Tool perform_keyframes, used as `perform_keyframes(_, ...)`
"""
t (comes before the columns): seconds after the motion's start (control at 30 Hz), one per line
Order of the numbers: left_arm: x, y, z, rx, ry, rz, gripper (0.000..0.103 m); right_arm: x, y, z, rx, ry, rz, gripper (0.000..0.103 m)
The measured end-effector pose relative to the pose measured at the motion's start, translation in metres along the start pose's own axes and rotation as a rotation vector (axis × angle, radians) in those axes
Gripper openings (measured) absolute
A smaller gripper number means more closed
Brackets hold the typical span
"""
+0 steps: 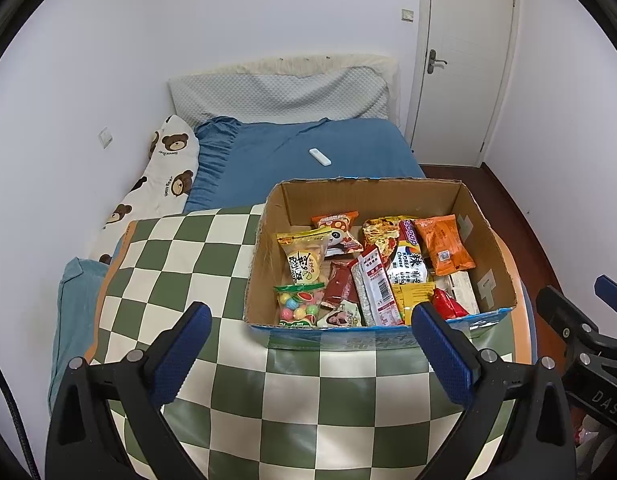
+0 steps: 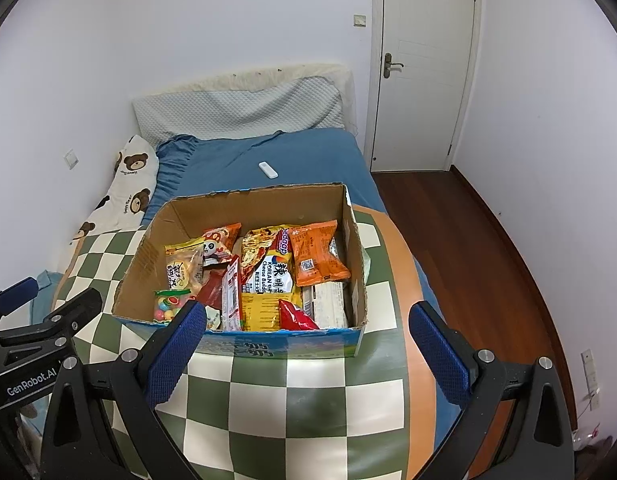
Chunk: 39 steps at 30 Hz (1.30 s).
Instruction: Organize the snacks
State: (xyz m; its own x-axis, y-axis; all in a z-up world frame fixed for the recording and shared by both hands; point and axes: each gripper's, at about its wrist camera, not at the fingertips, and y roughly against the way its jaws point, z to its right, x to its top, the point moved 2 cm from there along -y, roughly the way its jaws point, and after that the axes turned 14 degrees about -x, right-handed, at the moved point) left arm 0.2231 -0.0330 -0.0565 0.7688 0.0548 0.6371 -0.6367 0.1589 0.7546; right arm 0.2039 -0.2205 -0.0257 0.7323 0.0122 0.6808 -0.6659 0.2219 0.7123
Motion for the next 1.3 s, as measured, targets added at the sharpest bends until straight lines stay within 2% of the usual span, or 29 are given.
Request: perform_keyframes(1.3, 0.007, 0.013, 0.0, 0.002, 0.002, 0.016, 0.102, -0.002, 0.006, 0.0, 0.007, -0.002, 0.005, 0.103)
